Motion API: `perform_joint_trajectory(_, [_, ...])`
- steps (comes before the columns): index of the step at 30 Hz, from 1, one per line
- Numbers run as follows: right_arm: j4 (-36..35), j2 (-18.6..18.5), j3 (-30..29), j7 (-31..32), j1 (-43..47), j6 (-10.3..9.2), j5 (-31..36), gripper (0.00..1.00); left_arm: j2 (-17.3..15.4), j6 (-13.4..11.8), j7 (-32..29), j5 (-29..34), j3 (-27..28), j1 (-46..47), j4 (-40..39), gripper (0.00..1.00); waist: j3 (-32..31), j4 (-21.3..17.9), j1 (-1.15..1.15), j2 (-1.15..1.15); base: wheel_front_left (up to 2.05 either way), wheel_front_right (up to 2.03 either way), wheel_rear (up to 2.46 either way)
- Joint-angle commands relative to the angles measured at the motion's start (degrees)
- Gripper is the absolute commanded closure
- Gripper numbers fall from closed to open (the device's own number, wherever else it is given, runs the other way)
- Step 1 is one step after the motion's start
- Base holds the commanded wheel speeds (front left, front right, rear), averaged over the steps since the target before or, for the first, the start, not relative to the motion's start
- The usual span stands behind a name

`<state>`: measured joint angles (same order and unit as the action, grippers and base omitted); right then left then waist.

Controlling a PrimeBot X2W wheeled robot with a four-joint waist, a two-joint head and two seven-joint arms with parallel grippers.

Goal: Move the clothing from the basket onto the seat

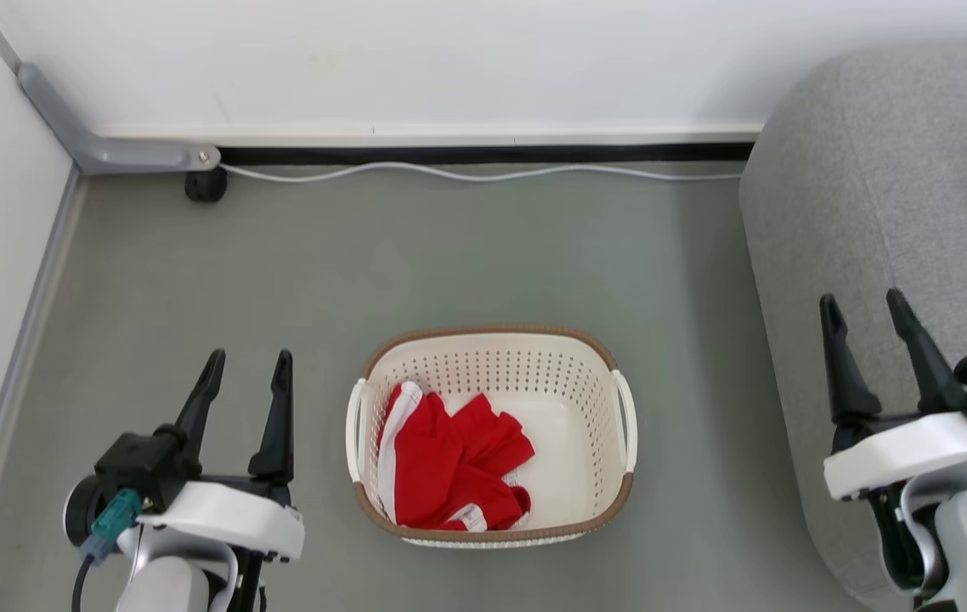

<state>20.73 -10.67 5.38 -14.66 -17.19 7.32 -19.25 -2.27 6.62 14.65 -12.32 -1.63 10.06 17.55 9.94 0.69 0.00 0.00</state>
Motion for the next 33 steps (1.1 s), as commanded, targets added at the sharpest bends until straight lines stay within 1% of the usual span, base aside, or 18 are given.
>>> perform_joint_trajectory(1, [-1.67,0.06,0.86,-0.34,1.10,0.17,0.81,0.00,-0.62,-0.64,0.35,-0.23,2.17,-0.55,-1.48,0.00,-1.48,0.10,0.00,0.00,0.00,0.00,0.00])
perform_joint_trajectory(6, [-2.00,1.61,0.93,-0.34,3.90,0.17,2.38,0.00,-0.62,-0.72,0.35,0.12,2.61,-2.81,-1.45,0.00,-3.61,0.16,0.00,0.00,0.00,0.00,0.00])
perform_joint_trajectory(16, [-2.37,2.87,-0.26,-0.34,8.48,0.17,4.27,0.00,-0.61,-0.74,0.35,-0.23,3.16,-6.20,-1.25,0.00,-7.00,0.02,0.00,0.00,0.00,0.00,0.00])
perform_joint_trajectory(25, [-3.96,3.78,-2.37,-0.34,10.30,0.17,5.50,0.00,-0.61,-0.87,0.35,-0.69,2.79,-7.32,-1.98,0.00,-7.00,-0.14,0.00,0.00,0.00,0.00,0.00])
perform_joint_trajectory(33, [-4.45,4.32,-2.83,-0.34,10.27,0.17,6.22,0.00,-0.61,-0.89,0.35,-0.79,2.37,-7.21,-2.20,0.00,-6.58,-0.19,0.00,0.00,0.00,0.00,0.00])
